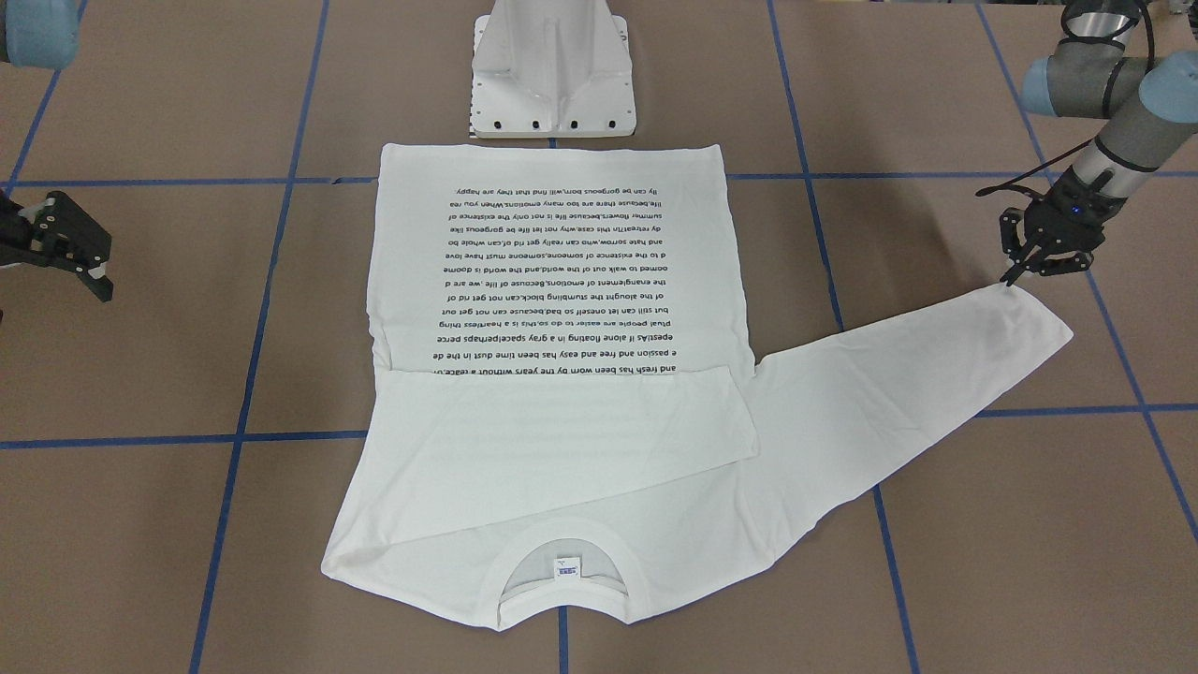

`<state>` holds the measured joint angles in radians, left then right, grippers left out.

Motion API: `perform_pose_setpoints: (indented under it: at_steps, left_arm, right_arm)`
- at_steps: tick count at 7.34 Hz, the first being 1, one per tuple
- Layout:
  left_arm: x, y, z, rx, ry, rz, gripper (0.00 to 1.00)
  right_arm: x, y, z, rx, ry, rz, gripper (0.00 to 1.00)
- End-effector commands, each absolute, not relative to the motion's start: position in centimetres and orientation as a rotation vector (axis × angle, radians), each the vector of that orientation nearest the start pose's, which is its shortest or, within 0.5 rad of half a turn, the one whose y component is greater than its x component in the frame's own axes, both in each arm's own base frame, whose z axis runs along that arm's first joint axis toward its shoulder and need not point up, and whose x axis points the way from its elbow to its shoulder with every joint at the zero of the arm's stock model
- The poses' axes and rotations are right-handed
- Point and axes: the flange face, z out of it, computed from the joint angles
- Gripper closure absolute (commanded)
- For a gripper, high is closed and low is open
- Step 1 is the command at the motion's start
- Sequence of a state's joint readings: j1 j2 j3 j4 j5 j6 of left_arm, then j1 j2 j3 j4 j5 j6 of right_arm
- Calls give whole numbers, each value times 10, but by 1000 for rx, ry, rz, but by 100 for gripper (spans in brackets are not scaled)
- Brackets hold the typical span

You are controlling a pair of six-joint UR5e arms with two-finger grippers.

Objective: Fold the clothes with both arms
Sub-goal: 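Grasp the other sleeve cuff with the left gripper and lift it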

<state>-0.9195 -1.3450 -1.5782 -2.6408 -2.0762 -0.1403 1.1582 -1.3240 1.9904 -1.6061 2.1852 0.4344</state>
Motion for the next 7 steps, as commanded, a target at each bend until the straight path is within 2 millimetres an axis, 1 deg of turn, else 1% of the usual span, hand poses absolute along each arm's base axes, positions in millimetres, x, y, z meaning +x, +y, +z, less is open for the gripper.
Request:
perform_pose_setpoints:
  at_steps: [1, 2, 3, 4, 5, 6, 7]
  left_arm:
    - [148, -420, 603, 698, 799, 605, 100]
    - [132, -442, 583, 741, 798, 563, 100]
    - [127, -476, 546, 816, 796, 536, 100]
    - [126, -505, 514, 857, 801, 525, 100]
    - [139, -538, 466, 850, 840, 474, 100]
    - [150, -563, 420, 850, 889, 400, 100]
    - [161, -583, 371, 848, 946, 326, 100]
  right_arm:
    - [-147, -525, 338, 312, -796, -169, 0]
    - [-147, -525, 338, 311, -797, -170, 0]
    - [-148, -525, 338, 311, -796, -171, 0]
    - [-147, -526, 338, 311, -796, -168, 0]
    - [-147, -526, 338, 312, -794, -167, 0]
    - [-147, -526, 338, 312, -793, -167, 0]
    - [-148, -526, 340, 308, -791, -165, 0]
